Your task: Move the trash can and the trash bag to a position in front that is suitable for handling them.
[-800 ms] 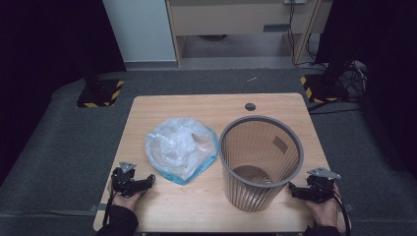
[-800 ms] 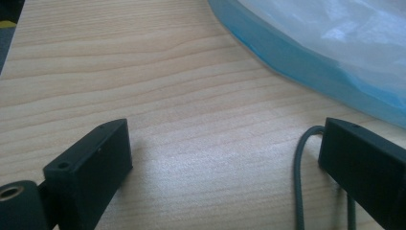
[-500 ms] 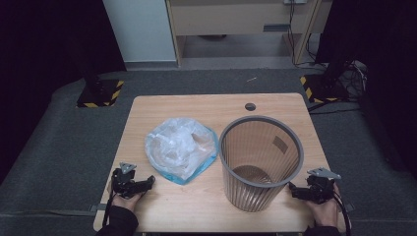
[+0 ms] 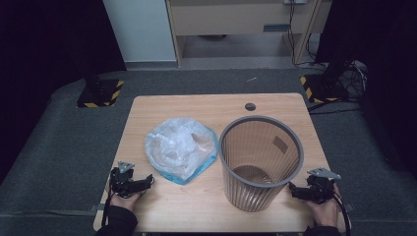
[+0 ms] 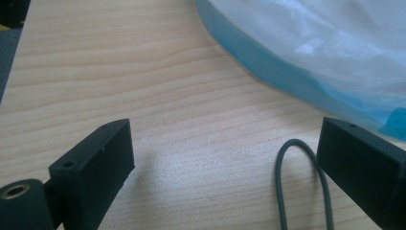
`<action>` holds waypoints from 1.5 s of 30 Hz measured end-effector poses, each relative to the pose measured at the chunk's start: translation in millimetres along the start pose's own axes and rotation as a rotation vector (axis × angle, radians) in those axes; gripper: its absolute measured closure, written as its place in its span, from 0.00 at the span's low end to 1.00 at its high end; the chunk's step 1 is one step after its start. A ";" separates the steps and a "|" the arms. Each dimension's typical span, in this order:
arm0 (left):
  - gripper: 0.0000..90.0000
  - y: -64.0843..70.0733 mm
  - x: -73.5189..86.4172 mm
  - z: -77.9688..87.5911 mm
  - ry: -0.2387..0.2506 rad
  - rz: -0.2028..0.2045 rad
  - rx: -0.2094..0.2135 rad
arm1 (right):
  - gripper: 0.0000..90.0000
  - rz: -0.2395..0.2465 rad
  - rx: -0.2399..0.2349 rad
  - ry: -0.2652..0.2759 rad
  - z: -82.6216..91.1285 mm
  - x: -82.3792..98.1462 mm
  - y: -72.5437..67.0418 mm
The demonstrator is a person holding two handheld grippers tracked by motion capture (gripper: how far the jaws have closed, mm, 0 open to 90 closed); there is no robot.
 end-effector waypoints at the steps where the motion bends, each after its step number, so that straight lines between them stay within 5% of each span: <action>1: 0.06 0.5 -1.5 1.5 0.007 -0.002 -0.002 | 0.01 -0.001 0.000 0.000 0.0 0.0 0.0; 12: 0.07 14.4 -20.9 19.5 0.076 -0.009 0.047 | 0.00 -0.003 0.003 0.000 -0.1 -0.1 -0.2; 28: 0.08 45.6 -55.1 41.7 0.193 -0.091 0.076 | 0.00 -0.009 0.007 0.001 -0.4 -0.5 -0.6; 45: 0.08 69.8 -83.5 37.9 0.251 -0.116 0.106 | 0.00 -0.010 0.008 0.001 -0.4 -0.4 -0.8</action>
Point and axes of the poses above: each handheld gripper's, and its own axes: z roughly backward along the jaws, x roughly out of its underside, y roughly to its right, the point moved 7 cm from there along -z, roughly forward along the jaws, and after that the axes turned 5 degrees about -x, right-handed, at the moved point
